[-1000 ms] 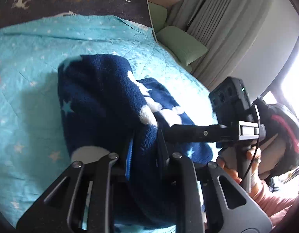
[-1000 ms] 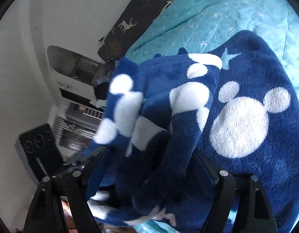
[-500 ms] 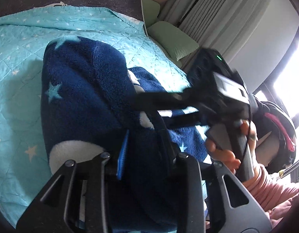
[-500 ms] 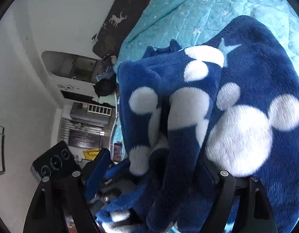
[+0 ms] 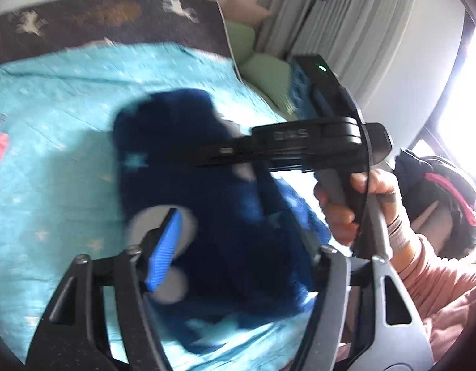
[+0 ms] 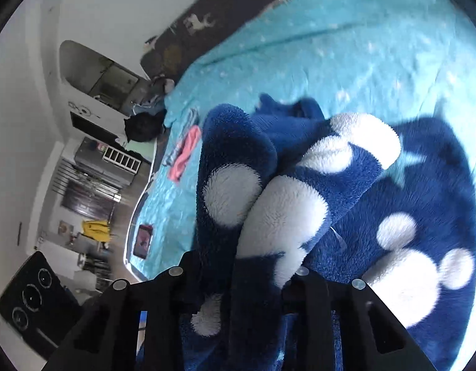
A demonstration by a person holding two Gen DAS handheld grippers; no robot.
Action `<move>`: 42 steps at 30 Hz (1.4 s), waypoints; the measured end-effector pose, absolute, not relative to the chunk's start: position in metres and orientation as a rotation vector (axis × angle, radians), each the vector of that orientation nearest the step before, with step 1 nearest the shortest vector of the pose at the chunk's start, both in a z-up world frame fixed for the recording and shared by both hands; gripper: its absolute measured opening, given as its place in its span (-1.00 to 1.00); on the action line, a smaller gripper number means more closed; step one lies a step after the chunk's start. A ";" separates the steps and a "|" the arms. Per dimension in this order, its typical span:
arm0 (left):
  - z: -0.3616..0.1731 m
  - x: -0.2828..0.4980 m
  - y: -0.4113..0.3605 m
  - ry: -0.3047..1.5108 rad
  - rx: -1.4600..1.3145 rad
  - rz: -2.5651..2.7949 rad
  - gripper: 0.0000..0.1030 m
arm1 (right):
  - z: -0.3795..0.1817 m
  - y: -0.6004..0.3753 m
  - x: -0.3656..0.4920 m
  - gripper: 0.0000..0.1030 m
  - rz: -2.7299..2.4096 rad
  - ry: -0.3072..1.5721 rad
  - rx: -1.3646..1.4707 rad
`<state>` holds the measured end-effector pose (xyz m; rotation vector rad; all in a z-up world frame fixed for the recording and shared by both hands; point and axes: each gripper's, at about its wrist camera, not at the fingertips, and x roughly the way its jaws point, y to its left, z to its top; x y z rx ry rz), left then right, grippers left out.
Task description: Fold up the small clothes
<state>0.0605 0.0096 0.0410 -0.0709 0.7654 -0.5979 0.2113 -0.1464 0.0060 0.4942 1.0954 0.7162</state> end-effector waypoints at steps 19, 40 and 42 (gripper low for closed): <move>0.039 0.061 -0.029 0.792 -0.048 -0.697 0.50 | 0.010 -0.273 0.189 -0.45 0.712 1.039 0.634; -0.009 0.060 -0.099 0.894 0.113 -0.699 0.61 | 0.052 -0.307 0.116 -0.36 0.556 0.853 0.477; -0.009 0.059 -0.102 0.891 0.118 -0.697 0.65 | 0.067 -0.282 0.092 -0.40 0.686 0.806 0.478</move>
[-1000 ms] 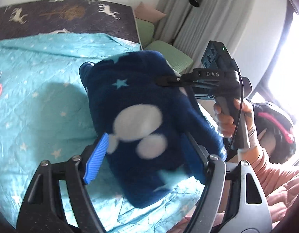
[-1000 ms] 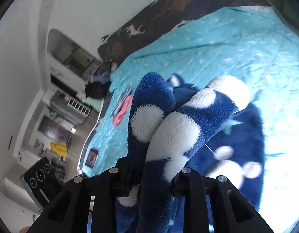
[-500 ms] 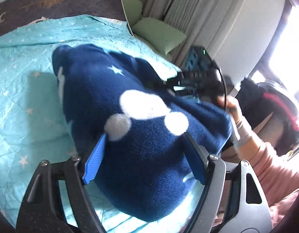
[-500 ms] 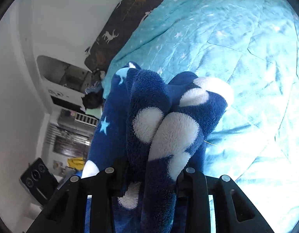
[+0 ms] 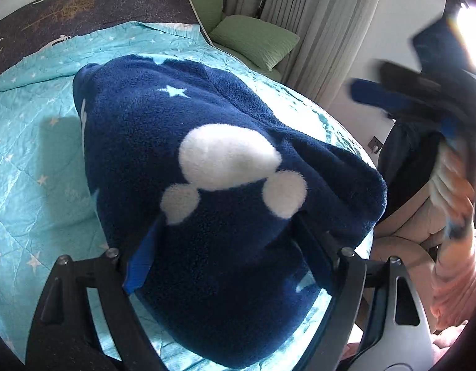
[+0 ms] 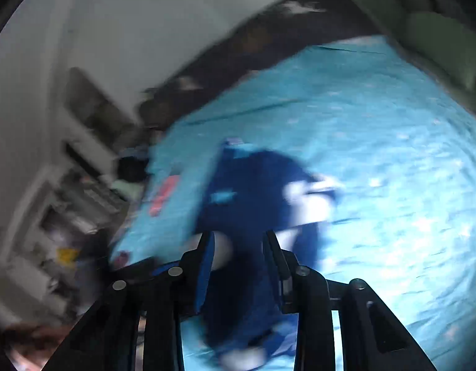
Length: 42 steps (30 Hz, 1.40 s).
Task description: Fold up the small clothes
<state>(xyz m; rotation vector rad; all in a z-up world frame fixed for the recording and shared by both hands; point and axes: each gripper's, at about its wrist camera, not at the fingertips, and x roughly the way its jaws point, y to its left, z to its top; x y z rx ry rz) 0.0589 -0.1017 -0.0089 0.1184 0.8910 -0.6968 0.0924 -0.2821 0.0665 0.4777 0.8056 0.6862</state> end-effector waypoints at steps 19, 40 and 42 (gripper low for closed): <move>0.016 0.091 -0.095 0.830 0.091 -0.647 0.65 | -0.038 -0.273 0.058 -0.97 0.416 1.007 0.438; 0.046 0.176 -0.106 0.839 0.038 -0.591 0.53 | 0.033 -0.265 0.132 -0.75 0.394 0.865 0.360; 0.027 0.201 -0.114 0.914 0.026 -0.563 0.45 | 0.025 -0.259 0.156 -0.75 0.395 0.904 0.374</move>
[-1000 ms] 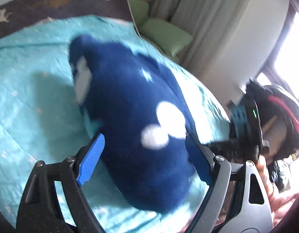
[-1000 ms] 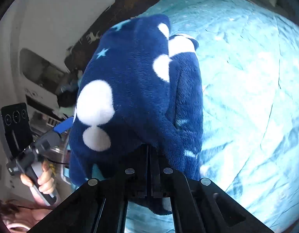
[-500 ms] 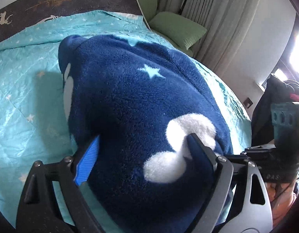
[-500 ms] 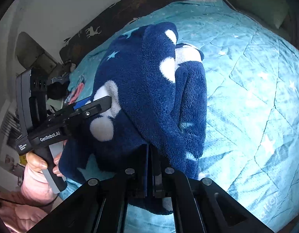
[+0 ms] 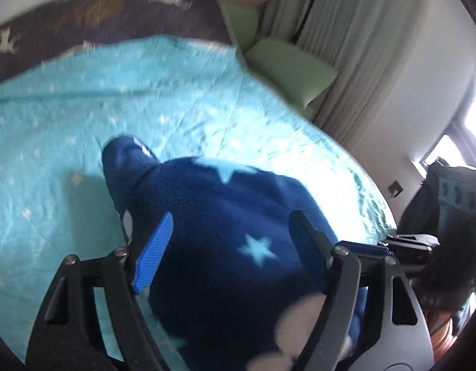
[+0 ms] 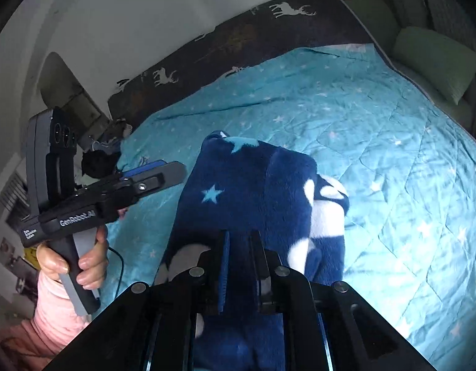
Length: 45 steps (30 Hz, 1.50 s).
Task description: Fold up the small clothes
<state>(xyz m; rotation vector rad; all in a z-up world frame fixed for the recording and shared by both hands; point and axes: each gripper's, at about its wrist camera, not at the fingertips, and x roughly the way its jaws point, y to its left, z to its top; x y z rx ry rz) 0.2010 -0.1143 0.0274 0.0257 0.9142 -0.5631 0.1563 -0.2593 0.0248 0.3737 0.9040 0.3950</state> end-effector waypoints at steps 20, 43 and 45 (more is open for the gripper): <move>0.003 0.197 -0.101 0.921 -0.042 -0.578 0.49 | -0.006 -0.271 0.175 -0.64 0.330 0.946 0.435; 0.009 0.072 -0.080 0.833 0.021 -0.717 0.54 | 0.026 -0.251 0.076 0.29 0.331 0.819 0.204; 0.003 0.081 -0.069 0.858 0.002 -0.664 0.54 | 0.023 -0.267 0.080 0.35 0.283 0.840 0.243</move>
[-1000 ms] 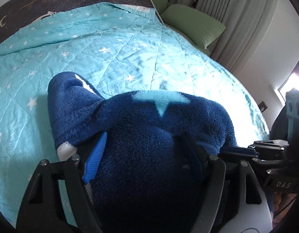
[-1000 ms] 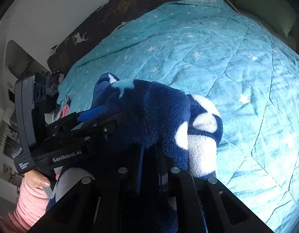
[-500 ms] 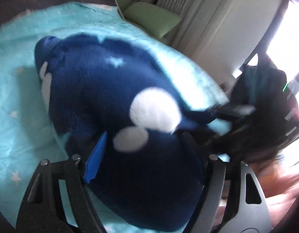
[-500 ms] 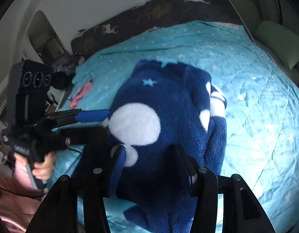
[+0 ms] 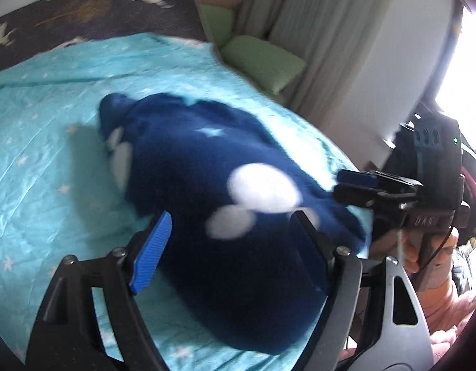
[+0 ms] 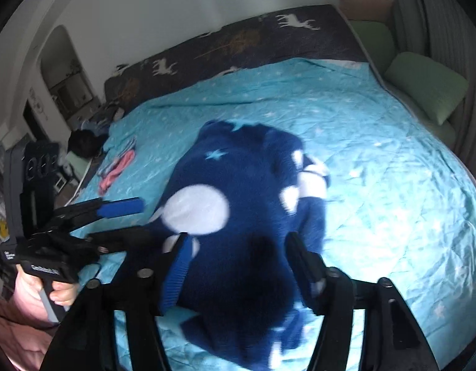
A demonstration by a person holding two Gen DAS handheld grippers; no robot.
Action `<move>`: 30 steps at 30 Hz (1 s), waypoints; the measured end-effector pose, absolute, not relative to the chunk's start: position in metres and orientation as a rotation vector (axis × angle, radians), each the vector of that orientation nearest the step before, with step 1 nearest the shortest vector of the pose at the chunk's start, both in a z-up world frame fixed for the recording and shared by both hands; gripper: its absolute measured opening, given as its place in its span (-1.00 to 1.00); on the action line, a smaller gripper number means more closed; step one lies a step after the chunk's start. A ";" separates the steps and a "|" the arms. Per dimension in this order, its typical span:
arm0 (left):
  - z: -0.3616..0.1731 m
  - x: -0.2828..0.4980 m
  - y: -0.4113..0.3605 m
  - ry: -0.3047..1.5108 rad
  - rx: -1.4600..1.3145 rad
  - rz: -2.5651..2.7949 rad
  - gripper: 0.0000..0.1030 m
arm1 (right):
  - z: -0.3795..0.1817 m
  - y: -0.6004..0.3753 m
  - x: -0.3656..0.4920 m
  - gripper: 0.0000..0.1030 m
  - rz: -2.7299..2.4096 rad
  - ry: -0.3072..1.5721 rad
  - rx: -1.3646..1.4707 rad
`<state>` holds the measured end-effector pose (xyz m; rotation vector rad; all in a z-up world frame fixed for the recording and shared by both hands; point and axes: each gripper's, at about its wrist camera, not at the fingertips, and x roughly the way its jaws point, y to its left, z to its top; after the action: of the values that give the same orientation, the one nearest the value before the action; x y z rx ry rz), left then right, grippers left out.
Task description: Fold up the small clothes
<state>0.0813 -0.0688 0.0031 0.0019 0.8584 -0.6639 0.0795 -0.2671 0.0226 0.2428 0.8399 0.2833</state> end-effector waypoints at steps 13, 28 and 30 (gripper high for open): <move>-0.062 0.120 -0.049 1.077 -0.238 -0.690 1.00 | -0.090 -0.321 0.123 1.00 0.569 1.063 0.741; -0.090 0.152 -0.055 1.177 -0.370 -0.810 1.00 | -0.089 -0.297 0.173 1.00 0.724 1.101 0.716; -0.096 0.156 -0.056 1.197 -0.400 -0.835 1.00 | -0.088 -0.293 0.180 1.00 0.748 1.105 0.706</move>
<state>0.1556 -0.0561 -0.0957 -0.3997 1.1969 -0.8349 0.1802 -0.2934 -0.0882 0.7056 1.1048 0.7480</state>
